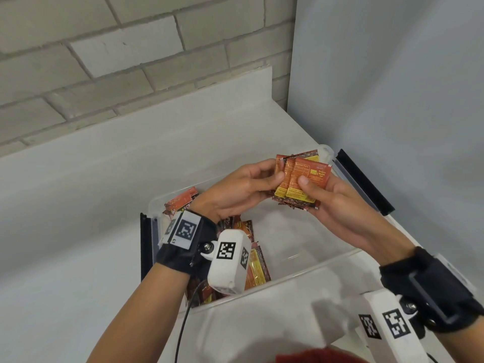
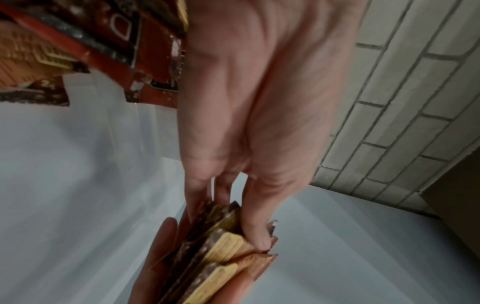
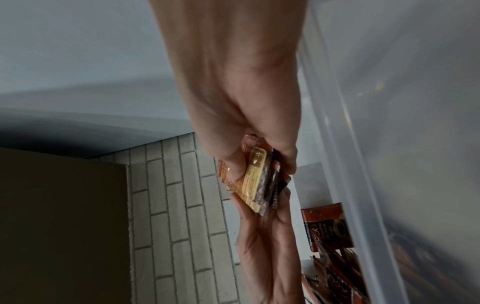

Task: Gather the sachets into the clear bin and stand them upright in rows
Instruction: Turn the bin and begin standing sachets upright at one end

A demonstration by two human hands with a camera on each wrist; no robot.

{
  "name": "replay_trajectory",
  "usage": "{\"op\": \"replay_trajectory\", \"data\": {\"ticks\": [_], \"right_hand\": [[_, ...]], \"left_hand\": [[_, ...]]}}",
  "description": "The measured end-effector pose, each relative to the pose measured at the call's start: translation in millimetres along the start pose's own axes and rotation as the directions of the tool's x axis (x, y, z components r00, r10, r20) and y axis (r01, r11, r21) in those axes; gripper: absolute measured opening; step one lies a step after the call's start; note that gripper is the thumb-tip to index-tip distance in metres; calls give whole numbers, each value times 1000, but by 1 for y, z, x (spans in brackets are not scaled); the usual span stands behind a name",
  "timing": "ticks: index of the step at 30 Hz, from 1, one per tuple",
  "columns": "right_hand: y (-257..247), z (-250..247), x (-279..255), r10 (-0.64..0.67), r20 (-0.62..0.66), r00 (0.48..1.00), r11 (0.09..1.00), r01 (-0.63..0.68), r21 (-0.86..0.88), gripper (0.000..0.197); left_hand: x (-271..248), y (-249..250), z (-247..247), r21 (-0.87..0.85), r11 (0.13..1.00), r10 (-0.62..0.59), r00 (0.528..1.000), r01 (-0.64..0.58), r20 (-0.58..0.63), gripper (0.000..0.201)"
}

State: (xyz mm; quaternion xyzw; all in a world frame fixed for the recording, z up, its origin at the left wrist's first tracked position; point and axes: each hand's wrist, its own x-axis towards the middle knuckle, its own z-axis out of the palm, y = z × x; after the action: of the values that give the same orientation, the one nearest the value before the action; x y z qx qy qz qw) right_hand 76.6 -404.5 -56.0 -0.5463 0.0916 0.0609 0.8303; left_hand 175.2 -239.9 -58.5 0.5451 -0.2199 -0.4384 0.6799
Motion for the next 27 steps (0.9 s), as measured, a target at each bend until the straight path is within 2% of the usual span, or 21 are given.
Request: {"op": "replay_trajectory", "data": {"ticks": [6,8,11,12,14,18,20,21,23,25,27], "right_hand": [[0,1,-2,1,-19,1000,998,-2,-58,33],[-1,1,-2,-22,-50,999,997,19,-77,32],[-1,0,-2,-67,-90,994,994,58,-95,31],[-1,0,-2,-81,-100,992,991,70,-110,31],[0,1,-1,-99,-119,988,987,83,-135,31],[2,1,-1,-133,-140,981,981,110,-160,33],[4,0,-1,-160,-173,972,972,124,-202,29],[4,-1,-1,-174,-196,965,964,127,-233,26],[4,-2,-2,-217,-242,946,934,129,-334,23],[0,-3,-3,-252,-253,934,886,118,-447,27],[-2,-7,-5,-213,-195,957,874,98,-475,40]], "left_hand": [[-2,5,0,65,998,-16,999,19,-52,39],[-2,8,2,210,977,-13,994,35,-105,44],[-3,21,9,483,874,66,971,54,-229,73],[-4,27,13,553,833,114,969,29,-221,83],[-5,37,24,704,708,191,975,-58,-112,99],[7,32,40,920,339,199,971,-198,136,123],[15,22,43,960,162,189,962,-230,198,127],[18,18,44,966,125,194,960,-226,200,126],[22,13,45,964,151,233,955,-220,182,121],[23,11,45,938,247,271,947,-244,175,115],[24,10,43,887,367,296,939,-281,175,110]]}}
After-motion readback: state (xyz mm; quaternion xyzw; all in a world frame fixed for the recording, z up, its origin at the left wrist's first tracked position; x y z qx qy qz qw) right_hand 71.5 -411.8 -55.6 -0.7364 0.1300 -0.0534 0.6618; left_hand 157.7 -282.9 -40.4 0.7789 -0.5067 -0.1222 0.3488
